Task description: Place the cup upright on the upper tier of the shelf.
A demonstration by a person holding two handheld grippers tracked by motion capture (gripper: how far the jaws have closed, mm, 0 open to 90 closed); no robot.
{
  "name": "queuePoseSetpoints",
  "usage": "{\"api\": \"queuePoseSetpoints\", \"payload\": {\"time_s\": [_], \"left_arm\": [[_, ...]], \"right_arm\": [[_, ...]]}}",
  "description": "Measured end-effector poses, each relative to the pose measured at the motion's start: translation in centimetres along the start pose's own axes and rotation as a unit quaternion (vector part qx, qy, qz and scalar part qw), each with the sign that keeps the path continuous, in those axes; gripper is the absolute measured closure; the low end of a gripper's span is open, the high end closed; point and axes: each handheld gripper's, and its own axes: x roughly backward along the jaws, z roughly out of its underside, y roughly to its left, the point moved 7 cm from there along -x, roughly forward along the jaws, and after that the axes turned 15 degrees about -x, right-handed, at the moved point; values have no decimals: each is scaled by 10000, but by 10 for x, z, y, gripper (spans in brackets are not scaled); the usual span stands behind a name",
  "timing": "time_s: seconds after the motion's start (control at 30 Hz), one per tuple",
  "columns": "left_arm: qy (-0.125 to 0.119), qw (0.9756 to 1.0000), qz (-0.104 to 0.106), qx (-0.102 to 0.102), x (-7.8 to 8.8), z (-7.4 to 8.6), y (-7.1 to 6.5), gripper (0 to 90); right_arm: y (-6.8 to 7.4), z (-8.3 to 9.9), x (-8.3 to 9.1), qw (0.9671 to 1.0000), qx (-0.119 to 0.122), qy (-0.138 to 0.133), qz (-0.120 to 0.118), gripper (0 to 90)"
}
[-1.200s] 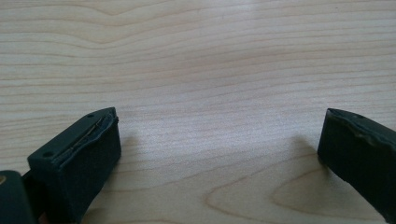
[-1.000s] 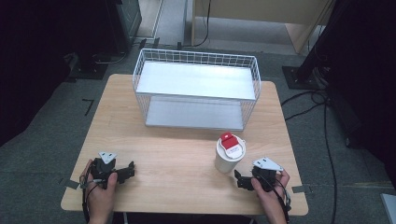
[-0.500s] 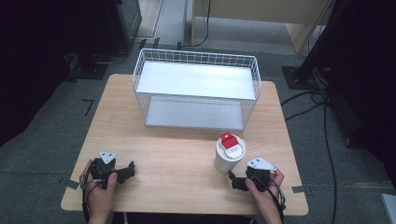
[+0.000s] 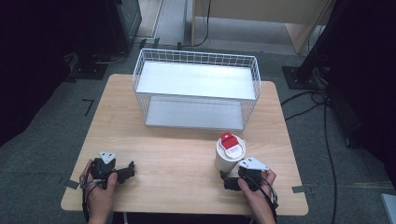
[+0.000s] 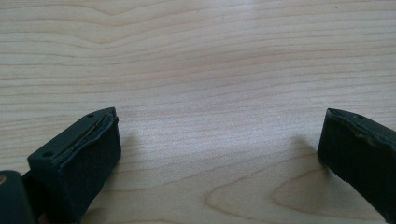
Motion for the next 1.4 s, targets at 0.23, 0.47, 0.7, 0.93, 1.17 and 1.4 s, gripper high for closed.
{"api": "queuePoseSetpoints", "payload": {"time_s": [0.23, 0.47, 0.7, 0.93, 1.17, 1.4], "left_arm": [[-1, 10000, -1, -1, 0, 0, 0, 0], [-3, 10000, -1, 5, 0, 0, 0, 0], [2, 10000, 2, -3, 0, 0, 0, 0], [1, 10000, 0, -1, 0, 0, 0, 0], [1, 10000, 0, -1, 0, 0, 0, 0], [1, 10000, -1, -2, 0, 0, 0, 0]], "right_arm": [[5, -10, 4, 9986, -322, -355, -218, 49], [11, -17, 5, 9965, -471, -556, -404, 65], [18, -26, 4, 9943, -537, -767, -504, 66], [23, -38, 8, 9901, -607, -1157, -519, 69], [26, -40, 4, 9892, -586, -1248, -495, 54], [28, -43, -5, 9881, -634, -1309, -493, 38]]}}
